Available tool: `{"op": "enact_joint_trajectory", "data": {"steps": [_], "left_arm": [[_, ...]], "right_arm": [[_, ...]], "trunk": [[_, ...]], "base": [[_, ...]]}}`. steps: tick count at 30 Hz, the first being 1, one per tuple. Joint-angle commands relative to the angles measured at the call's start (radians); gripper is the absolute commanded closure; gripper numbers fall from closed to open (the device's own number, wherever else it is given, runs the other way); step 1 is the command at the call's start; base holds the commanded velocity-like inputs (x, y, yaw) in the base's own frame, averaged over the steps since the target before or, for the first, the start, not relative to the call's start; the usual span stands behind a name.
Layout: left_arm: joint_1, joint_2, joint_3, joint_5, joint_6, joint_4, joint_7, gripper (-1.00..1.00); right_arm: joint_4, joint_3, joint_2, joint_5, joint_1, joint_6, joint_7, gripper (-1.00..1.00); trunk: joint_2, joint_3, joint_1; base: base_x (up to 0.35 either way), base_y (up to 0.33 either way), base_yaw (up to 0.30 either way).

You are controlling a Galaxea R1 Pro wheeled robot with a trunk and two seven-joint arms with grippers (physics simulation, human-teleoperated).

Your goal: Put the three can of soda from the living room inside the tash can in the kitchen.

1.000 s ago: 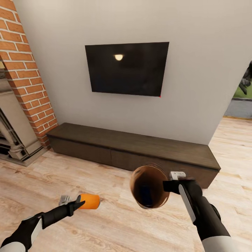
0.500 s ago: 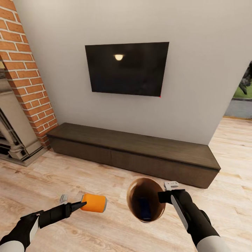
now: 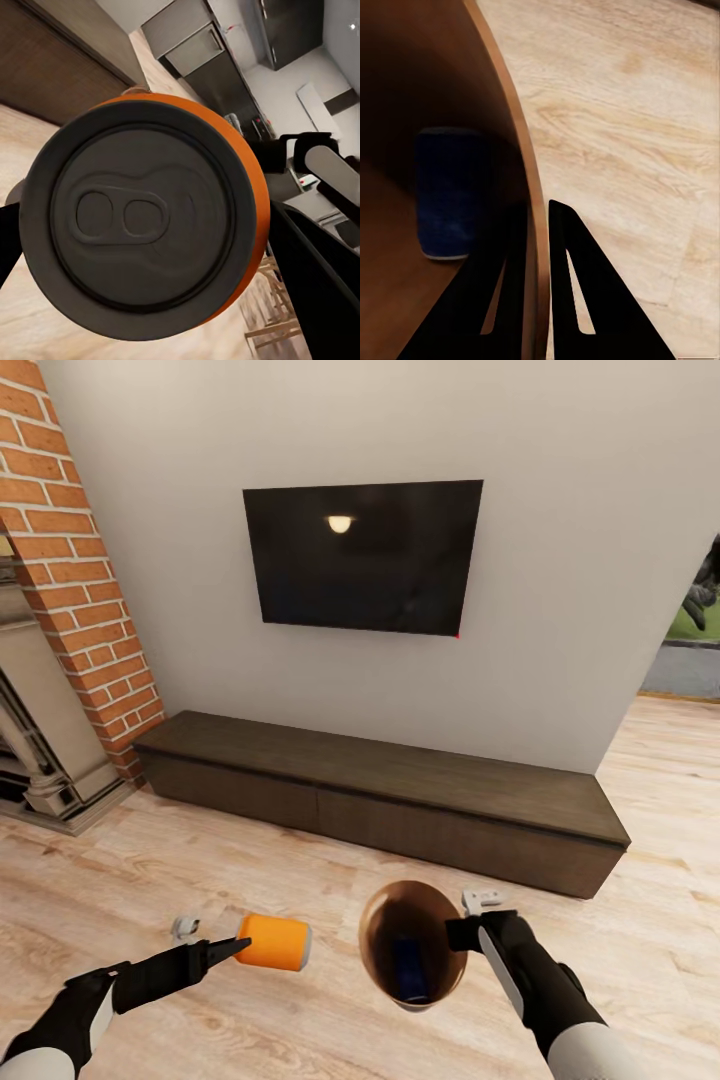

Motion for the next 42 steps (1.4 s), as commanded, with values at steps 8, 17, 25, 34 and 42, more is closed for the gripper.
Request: {"op": "enact_joint_trajectory", "data": {"steps": [8, 17, 25, 34, 42], "left_arm": [[0.0, -0.007, 0.0, 0.0, 0.001, 0.0, 0.0, 1.0], [0.0, -0.029, -0.001, 0.0, 0.0, 0.0, 0.0, 1.0], [0.0, -0.047, -0.001, 0.0, -0.001, 0.0, 0.0, 1.0], [0.0, -0.09, -0.003, 0.0, -0.002, 0.001, 0.0, 1.0], [0.0, -0.12, -0.04, 0.0, -0.001, 0.002, 0.0, 1.0]], "right_arm": [[0.047, -0.001, 0.025, -0.006, -0.012, -0.004, 0.006, 1.0], [0.227, -0.001, 0.03, -0.006, -0.081, -0.105, 0.006, 1.0], [0.303, -0.001, 0.031, -0.006, -0.108, -0.117, 0.006, 1.0], [0.318, -0.001, 0.031, -0.006, -0.112, -0.118, 0.006, 1.0], [0.32, -0.001, 0.031, -0.006, -0.112, -0.118, 0.006, 1.0]], "trunk": [[0.0, 0.0, 0.0], [0.0, 0.0, 0.0], [0.0, 0.0, 0.0], [0.0, 0.0, 0.0], [0.0, 0.0, 0.0]], "base": [[0.0, 0.0, 0.0], [0.0, 0.0, 0.0], [0.0, 0.0, 0.0], [0.0, 0.0, 0.0], [0.0, 0.0, 0.0]]}}
